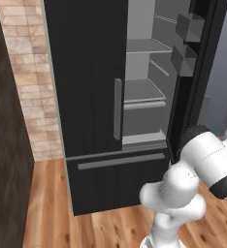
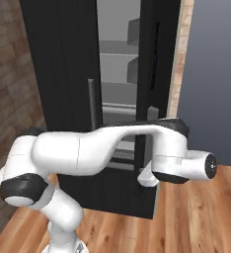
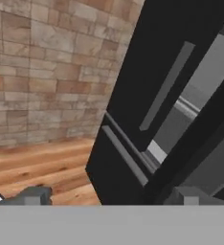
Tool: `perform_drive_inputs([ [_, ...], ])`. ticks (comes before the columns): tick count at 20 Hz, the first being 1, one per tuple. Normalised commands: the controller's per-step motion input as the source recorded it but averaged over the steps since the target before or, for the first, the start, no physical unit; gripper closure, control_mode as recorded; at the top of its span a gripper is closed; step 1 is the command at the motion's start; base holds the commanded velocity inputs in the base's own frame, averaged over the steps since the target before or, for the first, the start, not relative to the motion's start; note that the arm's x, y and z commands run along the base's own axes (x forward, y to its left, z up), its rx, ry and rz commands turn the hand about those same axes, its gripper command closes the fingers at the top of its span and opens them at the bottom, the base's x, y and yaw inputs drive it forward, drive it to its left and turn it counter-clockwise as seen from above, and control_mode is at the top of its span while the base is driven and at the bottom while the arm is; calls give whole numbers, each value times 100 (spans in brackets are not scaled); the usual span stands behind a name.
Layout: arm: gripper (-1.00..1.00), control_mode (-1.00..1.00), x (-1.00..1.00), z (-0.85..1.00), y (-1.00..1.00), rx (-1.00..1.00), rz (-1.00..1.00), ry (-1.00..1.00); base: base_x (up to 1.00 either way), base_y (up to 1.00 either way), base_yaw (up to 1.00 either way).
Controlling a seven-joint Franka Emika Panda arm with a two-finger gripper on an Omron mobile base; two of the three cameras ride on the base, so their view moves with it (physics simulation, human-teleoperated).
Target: Place one of the steaks on the plate and the other in the bowl. Then place the bowl in the fridge.
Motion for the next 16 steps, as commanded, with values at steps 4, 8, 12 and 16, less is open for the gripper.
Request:
perform_drive_inputs([
  [4, -100, -100, 3, -5, 100, -60, -14, 47, 0, 0, 0],
  [8, -100, -100, 6, 5, 100, -48, -17, 46, 0, 0, 0],
  [12, -100, -100, -9, 4, 90, -34, -30, 44, 0, 0, 0],
  [16, -100, -100, -16, 0, 17, -29, -48, 39, 0, 0, 0],
])
